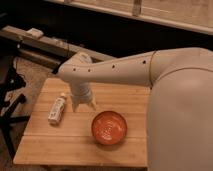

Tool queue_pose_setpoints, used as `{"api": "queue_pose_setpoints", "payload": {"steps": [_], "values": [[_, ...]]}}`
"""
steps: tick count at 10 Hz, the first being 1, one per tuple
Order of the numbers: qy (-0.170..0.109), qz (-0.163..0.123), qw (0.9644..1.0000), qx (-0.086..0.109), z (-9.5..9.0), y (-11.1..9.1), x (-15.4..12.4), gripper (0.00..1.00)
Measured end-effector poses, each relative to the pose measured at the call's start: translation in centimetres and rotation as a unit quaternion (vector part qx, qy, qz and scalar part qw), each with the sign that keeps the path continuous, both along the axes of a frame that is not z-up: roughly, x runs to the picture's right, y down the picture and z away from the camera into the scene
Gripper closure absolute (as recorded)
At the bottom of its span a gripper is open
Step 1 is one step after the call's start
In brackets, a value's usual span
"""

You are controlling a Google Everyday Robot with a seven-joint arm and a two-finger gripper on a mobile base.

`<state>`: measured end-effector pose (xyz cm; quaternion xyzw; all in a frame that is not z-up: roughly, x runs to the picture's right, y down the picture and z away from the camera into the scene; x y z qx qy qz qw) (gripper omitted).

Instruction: Place the bottle in the ceramic bowl

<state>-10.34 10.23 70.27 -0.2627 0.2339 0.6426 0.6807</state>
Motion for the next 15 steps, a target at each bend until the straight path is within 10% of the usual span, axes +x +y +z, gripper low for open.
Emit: {"api": "queue_pose_setpoints", "payload": {"steps": [6, 15], "values": [[-0.01, -0.006, 0.9999, 0.008, 0.2, -0.9, -0.3, 0.35], [-0.067, -0.059, 0.9955, 0.032, 6.2, -6.5, -12.7, 0.35]]}}
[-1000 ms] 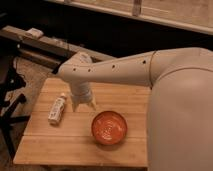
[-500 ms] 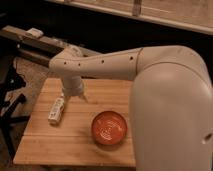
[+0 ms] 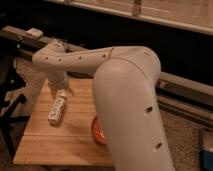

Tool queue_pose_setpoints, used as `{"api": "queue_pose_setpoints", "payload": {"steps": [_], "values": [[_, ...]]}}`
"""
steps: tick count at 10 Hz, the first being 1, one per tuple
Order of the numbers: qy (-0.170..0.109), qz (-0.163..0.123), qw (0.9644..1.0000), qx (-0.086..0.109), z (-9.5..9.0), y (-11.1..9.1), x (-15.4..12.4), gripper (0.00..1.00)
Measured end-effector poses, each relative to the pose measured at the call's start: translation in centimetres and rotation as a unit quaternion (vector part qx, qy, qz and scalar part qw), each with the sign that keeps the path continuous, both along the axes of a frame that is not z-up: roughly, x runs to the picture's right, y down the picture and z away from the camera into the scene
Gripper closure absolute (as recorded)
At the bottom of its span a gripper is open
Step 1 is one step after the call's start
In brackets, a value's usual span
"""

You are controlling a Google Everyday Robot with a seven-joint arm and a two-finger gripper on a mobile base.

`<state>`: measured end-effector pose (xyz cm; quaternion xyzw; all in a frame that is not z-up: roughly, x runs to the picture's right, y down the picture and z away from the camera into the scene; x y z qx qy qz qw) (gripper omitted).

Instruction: Place the bottle in the ceramic bowl

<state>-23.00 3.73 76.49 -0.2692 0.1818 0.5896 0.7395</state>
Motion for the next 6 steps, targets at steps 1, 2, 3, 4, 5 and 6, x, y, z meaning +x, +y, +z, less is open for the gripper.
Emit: {"api": "queue_pose_setpoints", "payload": {"steps": [1, 2, 3, 4, 5, 6], "values": [[0.0, -0.011, 0.9999, -0.004, 1.7, 0.4, -1.5, 0.35], [-0.001, -0.019, 0.9998, -0.009, 3.0, 0.9, -2.8, 0.35], [-0.002, -0.025, 0.9996, -0.014, 3.9, 1.4, -3.6, 0.35], [0.0, -0.028, 0.9994, -0.018, 4.9, 1.7, -4.3, 0.35], [0.003, -0.031, 0.9992, -0.025, 5.8, 2.1, -4.9, 0.35], [0.006, -0.033, 0.999, -0.03, 6.6, 2.5, -5.3, 0.35]]}}
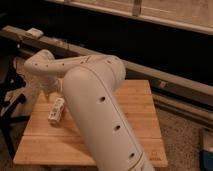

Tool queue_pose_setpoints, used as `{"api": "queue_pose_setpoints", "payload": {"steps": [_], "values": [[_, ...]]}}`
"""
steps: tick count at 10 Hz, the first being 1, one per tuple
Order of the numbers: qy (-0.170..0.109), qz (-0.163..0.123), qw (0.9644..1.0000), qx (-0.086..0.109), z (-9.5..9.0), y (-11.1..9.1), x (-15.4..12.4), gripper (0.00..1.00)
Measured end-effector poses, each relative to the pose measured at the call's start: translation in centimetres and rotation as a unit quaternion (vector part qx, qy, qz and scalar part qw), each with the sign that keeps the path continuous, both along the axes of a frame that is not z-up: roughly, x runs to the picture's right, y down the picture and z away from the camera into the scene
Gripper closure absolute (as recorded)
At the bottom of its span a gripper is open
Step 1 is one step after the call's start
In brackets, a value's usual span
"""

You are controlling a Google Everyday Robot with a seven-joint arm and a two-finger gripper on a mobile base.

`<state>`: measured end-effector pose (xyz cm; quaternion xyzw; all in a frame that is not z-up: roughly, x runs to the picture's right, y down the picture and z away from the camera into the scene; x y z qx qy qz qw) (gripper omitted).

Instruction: Place the bottle in the ceramic bowl

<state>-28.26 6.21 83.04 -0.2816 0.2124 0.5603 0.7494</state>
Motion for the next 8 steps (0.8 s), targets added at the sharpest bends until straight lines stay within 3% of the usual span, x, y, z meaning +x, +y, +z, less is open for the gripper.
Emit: {"api": "queue_pose_setpoints", "payload": {"steps": [3, 8], "values": [[0.013, -0.002, 0.9996, -0.025, 2.4, 1.9, -1.0, 0.35], [0.024, 0.004, 0.998, -0.058, 4.4, 4.7, -1.1, 0.35]]}}
